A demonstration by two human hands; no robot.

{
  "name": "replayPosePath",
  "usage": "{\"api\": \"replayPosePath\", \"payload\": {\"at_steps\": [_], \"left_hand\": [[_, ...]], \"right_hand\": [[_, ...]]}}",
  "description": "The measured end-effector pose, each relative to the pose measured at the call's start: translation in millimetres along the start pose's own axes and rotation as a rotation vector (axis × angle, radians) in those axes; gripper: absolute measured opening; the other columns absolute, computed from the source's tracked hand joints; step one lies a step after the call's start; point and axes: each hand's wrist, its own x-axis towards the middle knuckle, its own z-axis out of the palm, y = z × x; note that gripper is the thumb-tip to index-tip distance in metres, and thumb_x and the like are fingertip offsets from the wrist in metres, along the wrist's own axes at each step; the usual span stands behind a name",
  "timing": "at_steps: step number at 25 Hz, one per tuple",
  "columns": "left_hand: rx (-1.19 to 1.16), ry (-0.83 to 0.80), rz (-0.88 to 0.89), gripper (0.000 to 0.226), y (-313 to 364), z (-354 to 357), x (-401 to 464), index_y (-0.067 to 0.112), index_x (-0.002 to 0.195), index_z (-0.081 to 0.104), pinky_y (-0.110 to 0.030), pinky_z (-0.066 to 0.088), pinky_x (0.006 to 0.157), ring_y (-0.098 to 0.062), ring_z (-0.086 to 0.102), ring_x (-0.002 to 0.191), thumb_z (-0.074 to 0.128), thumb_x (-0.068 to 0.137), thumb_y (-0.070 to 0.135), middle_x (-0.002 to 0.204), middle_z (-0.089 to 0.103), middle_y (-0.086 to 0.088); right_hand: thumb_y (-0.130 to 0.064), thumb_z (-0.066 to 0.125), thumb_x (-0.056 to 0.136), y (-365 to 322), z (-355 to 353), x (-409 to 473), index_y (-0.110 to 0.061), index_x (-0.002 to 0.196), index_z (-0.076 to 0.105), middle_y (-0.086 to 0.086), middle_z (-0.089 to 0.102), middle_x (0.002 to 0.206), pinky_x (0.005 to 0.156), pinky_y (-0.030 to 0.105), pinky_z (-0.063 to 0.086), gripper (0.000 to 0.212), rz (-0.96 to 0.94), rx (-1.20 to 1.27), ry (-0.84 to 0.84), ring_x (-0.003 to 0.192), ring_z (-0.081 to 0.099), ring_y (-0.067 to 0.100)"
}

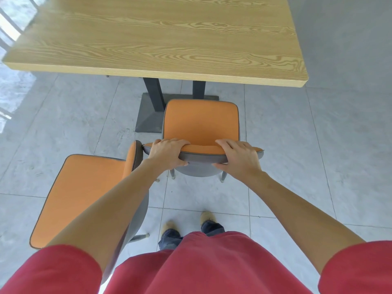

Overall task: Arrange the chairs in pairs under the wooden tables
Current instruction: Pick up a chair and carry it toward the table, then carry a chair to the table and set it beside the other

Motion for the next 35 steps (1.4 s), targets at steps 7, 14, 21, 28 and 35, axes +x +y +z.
{"api": "replayPosePath", "payload": {"at_steps": [7,14,21,28,35], "left_hand": [[-0.026,-0.003,-0.044,0.081,-13,-3,-26,0.020,0.152,0.010,-0.048,0.007,0.121,-0.025,0.004,0.150,0.058,0.089,0.040,0.161,0.014,0.002],[-0.170,0.191,-0.373,0.094,-29,25,-64,0.016,0.152,-0.005,-0.046,0.006,0.121,-0.027,-0.006,0.150,0.059,0.088,0.041,0.162,-0.008,-0.004],[-0.374,0.269,-0.755,0.096,-23,65,-118,0.012,0.152,-0.007,-0.044,0.015,0.120,-0.027,0.000,0.150,0.058,0.088,0.043,0.162,-0.008,-0.008],[-0.442,0.360,-0.999,0.083,-17,91,-151,0.015,0.151,0.009,-0.037,0.035,0.106,-0.027,0.040,0.135,0.058,0.089,0.041,0.149,0.038,-0.007],[-0.381,0.467,-0.962,0.048,-22,101,-163,0.024,0.130,0.050,-0.034,0.048,0.079,-0.026,0.063,0.105,0.055,0.088,0.047,0.117,0.066,0.002]], "right_hand": [[-0.049,0.085,0.053,-4,-2,8,-0.008,0.123,0.060,0.012,0.067,0.120,0.090,0.044,0.051,0.084,-0.216,-0.078,-0.009,0.105,0.067,0.024],[-0.048,0.084,0.057,-52,-1,35,-0.007,0.126,0.058,0.014,0.061,0.129,0.097,0.043,0.048,0.085,-0.510,-0.019,-0.022,0.115,0.061,0.026],[-0.033,0.090,0.049,-109,15,56,-0.008,0.125,0.059,0.015,0.061,0.128,0.095,0.044,0.048,0.086,-0.898,0.101,-0.101,0.116,0.061,0.027],[-0.030,0.093,0.041,-136,23,60,-0.001,0.120,0.062,0.018,0.063,0.124,0.092,0.048,0.049,0.090,-1.062,0.060,-0.104,0.113,0.062,0.031],[-0.017,0.095,0.033,-167,35,77,-0.001,0.102,0.069,0.015,0.073,0.098,0.085,0.045,0.054,0.075,-1.110,0.116,-0.184,0.096,0.070,0.031]]}}
